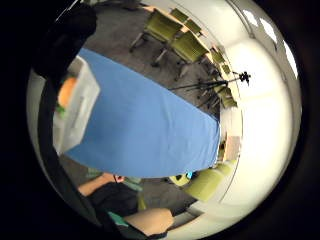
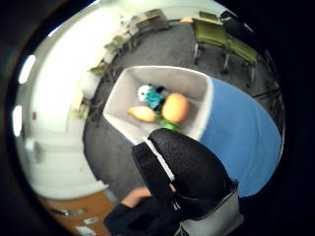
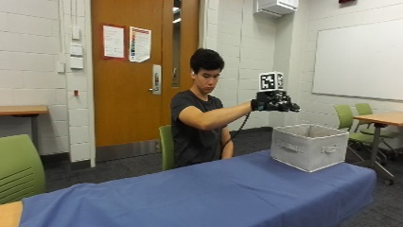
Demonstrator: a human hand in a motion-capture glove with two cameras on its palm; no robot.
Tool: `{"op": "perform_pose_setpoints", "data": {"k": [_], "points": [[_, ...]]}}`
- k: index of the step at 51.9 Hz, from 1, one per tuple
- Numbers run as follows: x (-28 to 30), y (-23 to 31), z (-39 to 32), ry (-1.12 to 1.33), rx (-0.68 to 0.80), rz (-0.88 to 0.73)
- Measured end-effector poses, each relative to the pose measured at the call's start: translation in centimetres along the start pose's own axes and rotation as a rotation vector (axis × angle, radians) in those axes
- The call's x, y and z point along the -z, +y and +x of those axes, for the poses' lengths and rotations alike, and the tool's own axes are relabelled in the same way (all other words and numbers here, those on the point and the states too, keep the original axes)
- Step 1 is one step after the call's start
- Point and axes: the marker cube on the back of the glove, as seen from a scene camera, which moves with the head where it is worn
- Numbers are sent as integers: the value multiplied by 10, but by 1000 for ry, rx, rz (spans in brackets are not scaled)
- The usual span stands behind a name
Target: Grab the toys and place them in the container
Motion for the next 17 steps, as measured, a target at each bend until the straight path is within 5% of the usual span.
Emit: {"op": "perform_pose_setpoints", "data": {"k": [17], "points": [[-37, 49, 101, -85, -185, -35]]}}
